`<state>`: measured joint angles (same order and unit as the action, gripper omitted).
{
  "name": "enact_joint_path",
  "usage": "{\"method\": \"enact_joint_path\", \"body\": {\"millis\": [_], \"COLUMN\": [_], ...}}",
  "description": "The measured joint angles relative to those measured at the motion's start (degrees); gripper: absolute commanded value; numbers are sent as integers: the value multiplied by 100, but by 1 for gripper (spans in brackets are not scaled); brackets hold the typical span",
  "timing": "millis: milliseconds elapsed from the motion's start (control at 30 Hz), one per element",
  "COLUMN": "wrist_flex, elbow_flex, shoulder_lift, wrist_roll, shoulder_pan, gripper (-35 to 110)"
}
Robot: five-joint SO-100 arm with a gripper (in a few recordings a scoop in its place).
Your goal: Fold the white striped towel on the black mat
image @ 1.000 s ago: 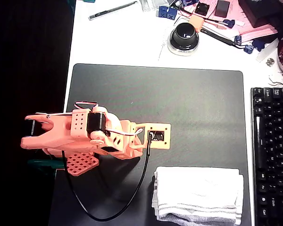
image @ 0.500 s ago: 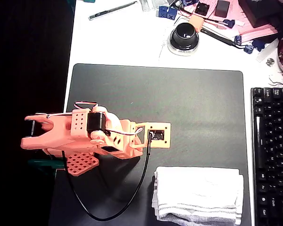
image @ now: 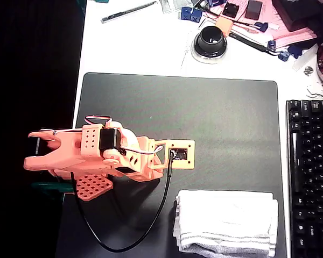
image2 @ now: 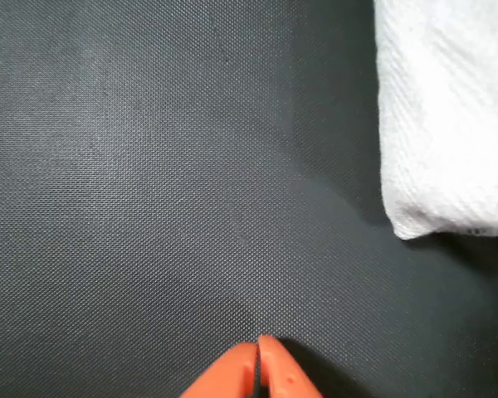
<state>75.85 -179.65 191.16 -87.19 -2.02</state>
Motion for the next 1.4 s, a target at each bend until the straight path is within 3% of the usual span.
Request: {"method": "enact_joint_path", "body": {"millis": [167, 567, 767, 1067, 1400], "wrist_flex": [0, -105, -299, -1292, -2197], "elbow_flex": [0, 0, 800, 3076, 5651], "shoulder_lift": [0, 0, -220, -2531, -6319], "wrist_roll": [0, 53, 360, 624, 984], "shoulder_pan": [0, 70, 114, 448, 1819], "gripper": [5, 0, 0, 0, 0]}}
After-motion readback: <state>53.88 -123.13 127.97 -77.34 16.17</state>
